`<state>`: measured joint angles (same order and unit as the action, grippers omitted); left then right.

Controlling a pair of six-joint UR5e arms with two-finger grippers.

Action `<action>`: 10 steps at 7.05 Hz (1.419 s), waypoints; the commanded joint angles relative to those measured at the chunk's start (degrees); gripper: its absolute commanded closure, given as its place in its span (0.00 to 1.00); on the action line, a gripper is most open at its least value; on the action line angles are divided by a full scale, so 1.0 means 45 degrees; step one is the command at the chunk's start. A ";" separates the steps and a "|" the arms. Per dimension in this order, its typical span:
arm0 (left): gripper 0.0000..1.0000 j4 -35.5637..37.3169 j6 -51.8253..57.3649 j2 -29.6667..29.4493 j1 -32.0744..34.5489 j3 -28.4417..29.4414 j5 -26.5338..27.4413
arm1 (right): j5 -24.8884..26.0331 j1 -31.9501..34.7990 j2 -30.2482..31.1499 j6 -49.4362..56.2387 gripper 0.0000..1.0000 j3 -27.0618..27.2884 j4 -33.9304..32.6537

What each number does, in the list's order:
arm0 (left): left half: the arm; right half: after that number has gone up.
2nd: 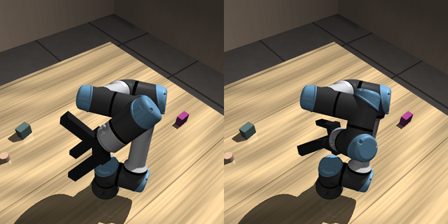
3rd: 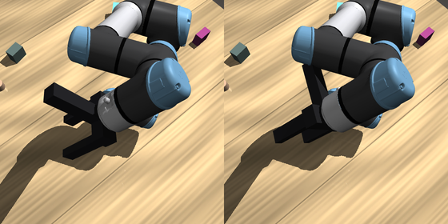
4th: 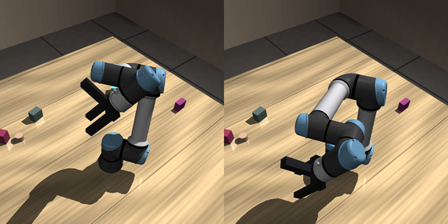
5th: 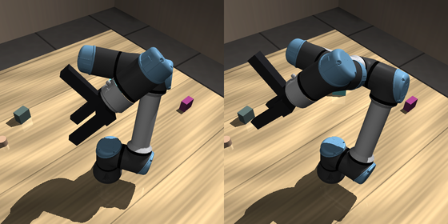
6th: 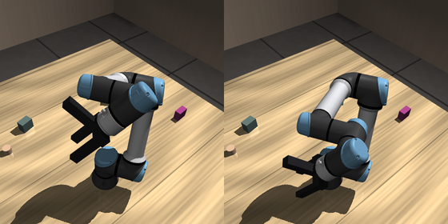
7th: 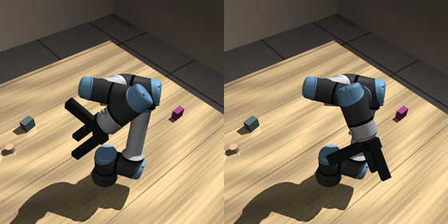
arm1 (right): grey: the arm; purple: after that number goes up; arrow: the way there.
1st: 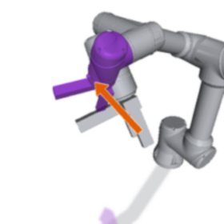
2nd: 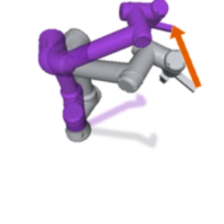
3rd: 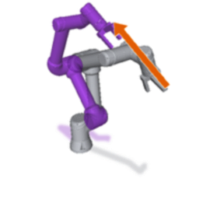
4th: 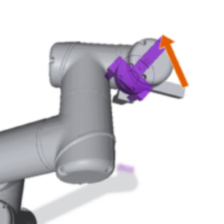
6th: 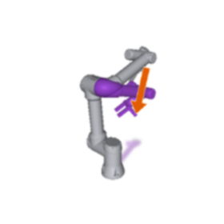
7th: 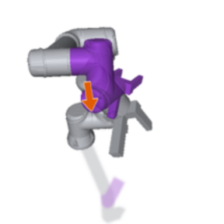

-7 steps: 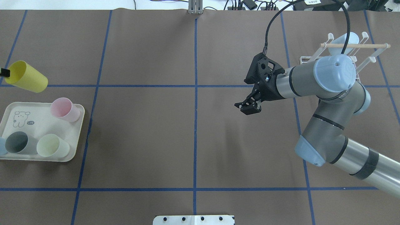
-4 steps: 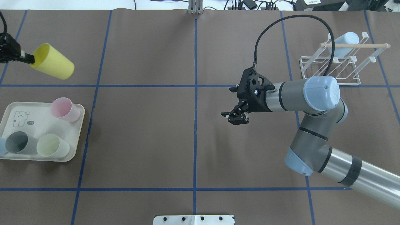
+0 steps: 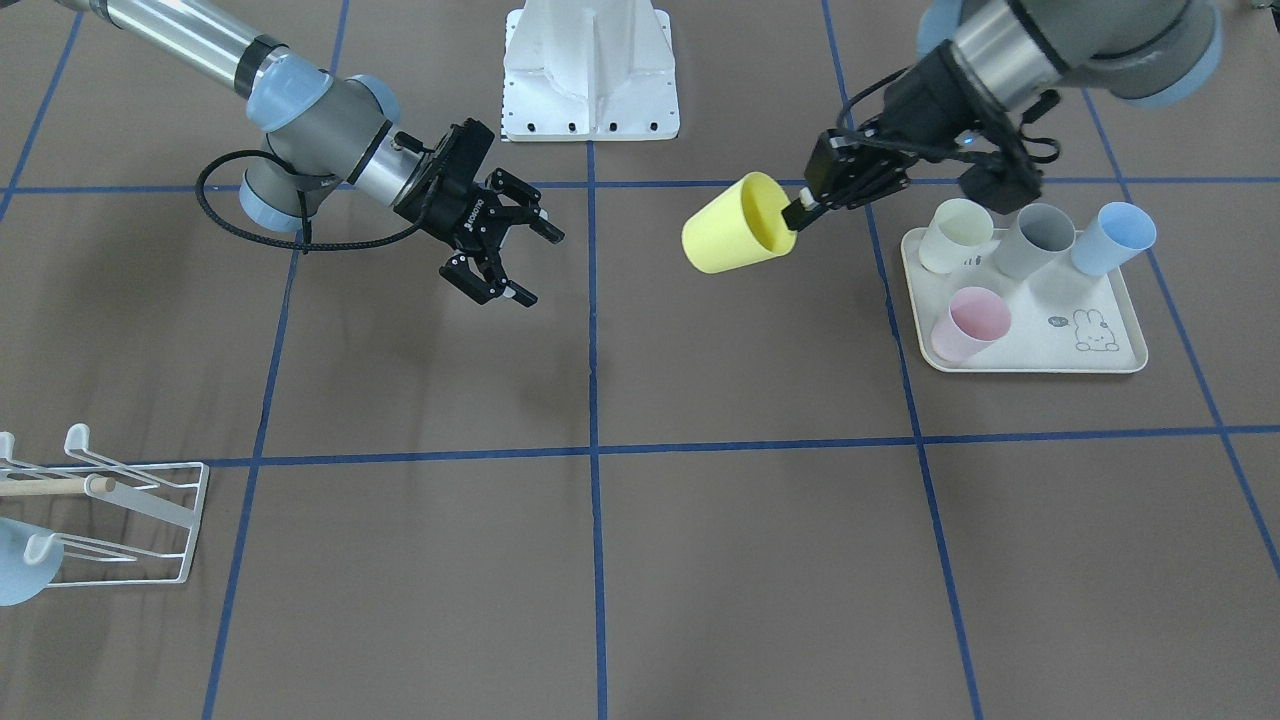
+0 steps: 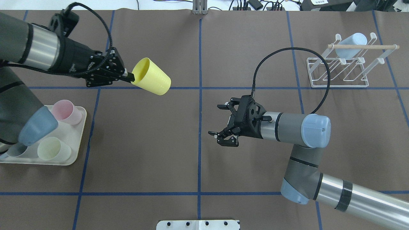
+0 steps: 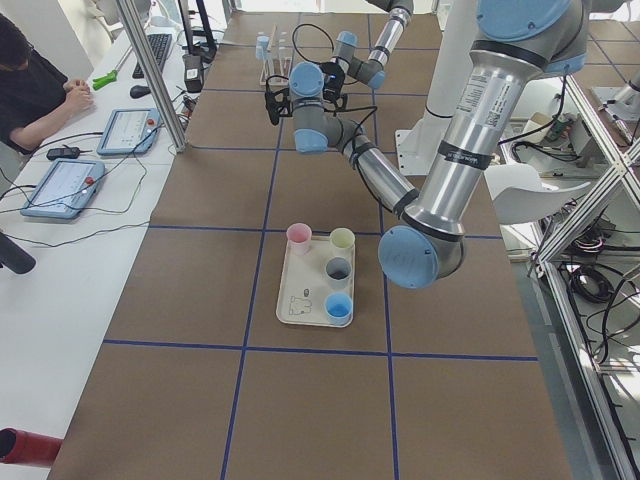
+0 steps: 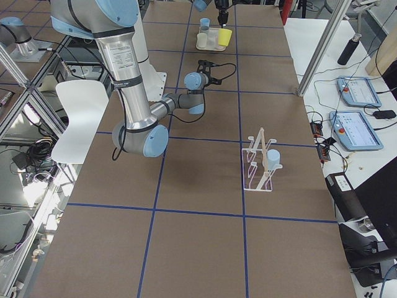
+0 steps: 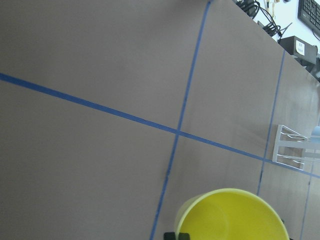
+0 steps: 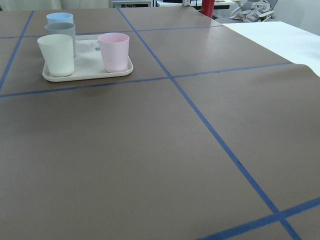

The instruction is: Transfer IKEA cup to right arm and place on rack

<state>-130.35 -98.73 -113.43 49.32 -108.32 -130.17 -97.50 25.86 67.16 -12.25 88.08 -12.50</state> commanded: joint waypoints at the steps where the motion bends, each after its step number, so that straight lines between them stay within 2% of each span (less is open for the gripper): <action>1: 1.00 -0.0058 -0.0325 -0.0633 -0.0840 0.0438 0.0507 | 0.0124 -0.0200 -0.0409 -0.0110 0.01 -0.0042 0.0239; 6: 1.00 -0.0388 -0.0305 -0.0692 -0.2442 0.0438 0.1384 | 0.0125 -0.0337 -0.0588 -0.0736 0.02 0.0094 0.0278; 9: 1.00 -0.0390 -0.0228 -0.0672 -0.2795 0.0634 0.1465 | 0.0124 -0.0337 -0.0608 -0.0736 0.04 0.0133 0.0278; 10: 1.00 -0.0409 -0.0208 -0.0691 -0.2797 0.0634 0.1465 | 0.0299 -0.0356 -0.0588 -0.0736 0.04 -0.0041 0.1090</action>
<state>-132.11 -99.82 -116.51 36.98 -105.55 -123.61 -96.78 24.31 64.44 -15.59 88.47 -10.40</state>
